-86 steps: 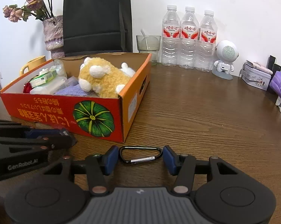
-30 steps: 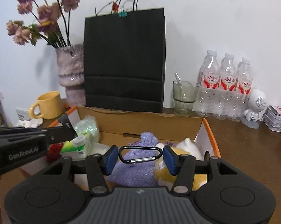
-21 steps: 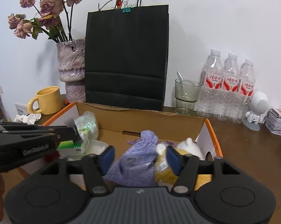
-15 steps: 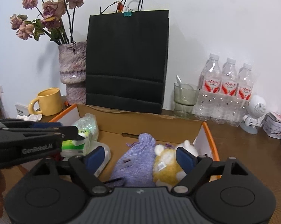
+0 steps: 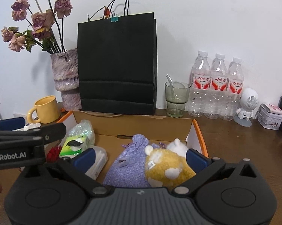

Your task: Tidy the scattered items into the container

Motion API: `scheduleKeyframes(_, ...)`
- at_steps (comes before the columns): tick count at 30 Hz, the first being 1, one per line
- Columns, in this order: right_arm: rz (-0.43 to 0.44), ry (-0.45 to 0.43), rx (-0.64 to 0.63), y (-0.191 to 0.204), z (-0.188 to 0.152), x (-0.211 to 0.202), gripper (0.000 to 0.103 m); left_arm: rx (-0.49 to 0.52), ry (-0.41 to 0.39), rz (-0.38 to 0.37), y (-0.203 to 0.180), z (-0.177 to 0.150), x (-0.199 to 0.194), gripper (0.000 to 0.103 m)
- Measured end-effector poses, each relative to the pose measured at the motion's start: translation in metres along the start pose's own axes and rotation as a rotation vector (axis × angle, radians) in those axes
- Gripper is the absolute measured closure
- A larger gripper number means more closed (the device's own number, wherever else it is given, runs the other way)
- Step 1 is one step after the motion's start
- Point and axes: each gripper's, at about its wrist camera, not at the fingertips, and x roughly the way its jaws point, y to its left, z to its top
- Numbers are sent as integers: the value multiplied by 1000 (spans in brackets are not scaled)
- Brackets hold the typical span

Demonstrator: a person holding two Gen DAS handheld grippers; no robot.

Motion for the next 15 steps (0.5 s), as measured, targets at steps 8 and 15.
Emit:
scheduleKeyframes(8, -28, -7, 9, -1, 0, -16, 0, -19, 7, 1, 2, 1, -13, 0)
scheduleKeyframes(15, -48, -30, 26, -5, -5, -46, 0, -4, -40, -20, -2, -2, -44, 0)
